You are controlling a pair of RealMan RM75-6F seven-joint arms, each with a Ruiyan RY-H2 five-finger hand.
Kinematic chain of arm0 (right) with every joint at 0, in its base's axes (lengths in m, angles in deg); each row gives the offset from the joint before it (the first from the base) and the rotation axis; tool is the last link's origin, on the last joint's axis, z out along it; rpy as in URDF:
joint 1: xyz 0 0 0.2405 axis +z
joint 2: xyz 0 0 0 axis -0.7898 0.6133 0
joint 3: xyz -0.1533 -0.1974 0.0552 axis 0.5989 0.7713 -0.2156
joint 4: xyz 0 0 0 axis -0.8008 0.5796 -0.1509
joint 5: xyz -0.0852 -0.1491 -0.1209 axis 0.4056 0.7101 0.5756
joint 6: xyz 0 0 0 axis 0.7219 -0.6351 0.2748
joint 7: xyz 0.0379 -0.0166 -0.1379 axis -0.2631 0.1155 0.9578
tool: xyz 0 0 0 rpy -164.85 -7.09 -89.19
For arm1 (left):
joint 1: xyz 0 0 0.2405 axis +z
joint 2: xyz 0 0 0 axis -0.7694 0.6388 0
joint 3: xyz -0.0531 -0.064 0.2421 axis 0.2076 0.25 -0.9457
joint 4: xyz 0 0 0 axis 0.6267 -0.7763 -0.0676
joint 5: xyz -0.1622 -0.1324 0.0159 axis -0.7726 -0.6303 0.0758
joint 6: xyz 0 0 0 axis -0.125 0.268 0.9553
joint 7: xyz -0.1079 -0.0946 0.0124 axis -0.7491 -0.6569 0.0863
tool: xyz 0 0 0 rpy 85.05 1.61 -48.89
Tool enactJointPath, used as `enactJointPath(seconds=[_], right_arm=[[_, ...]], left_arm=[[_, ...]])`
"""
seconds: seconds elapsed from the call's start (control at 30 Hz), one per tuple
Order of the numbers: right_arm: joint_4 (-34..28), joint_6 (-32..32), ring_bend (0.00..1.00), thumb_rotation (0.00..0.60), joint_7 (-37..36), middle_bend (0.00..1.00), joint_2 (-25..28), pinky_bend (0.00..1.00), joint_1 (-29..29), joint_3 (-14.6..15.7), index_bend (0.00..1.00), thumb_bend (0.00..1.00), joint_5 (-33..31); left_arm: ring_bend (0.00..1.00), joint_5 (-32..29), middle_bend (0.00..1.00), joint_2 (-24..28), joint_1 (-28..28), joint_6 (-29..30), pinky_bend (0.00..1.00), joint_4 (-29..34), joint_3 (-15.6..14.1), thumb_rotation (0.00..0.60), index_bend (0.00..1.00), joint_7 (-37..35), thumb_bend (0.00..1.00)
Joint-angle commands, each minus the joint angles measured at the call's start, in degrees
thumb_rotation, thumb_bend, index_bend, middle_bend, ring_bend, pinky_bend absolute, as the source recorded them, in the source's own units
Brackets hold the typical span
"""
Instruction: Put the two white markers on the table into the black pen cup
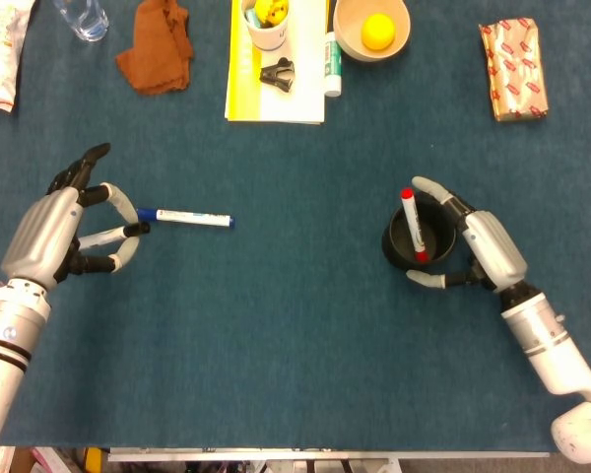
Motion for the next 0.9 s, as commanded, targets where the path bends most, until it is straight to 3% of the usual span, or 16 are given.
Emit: enactJointPath(seconds=[0.03, 0.5, 0.9], right_arm=[[0.30, -0.28, 0.23, 0.600, 0.15, 0.33, -0.25, 0.31, -0.08, -0.06, 0.19, 0.00, -0.12], [1.59, -2.24, 0.38, 0.600, 0.15, 0.48, -1.79, 0.40, -0.46, -0.74, 0.39, 0.00, -0.64], [2.04, -3.94, 0.43, 0.600, -0.67, 0.52, -2.44, 0.42, -0.70, -0.90, 0.45, 0.00, -0.49]], left_arm=[[0.00, 0.02, 0.00, -0.02, -0.01, -0.01, 0.00, 0.02, 0.00, 0.600, 0.65, 0.08, 0.33], [0.00, 0.08, 0.00, -0.19, 0.17, 0.25, 0.00, -0.08, -0.06, 0.600, 0.65, 0.39, 0.33], [0.00, 0.41, 0.00, -0.09, 0.22, 0.39, 0.00, 0.26, 0.17, 0.600, 0.65, 0.26, 0.33]])
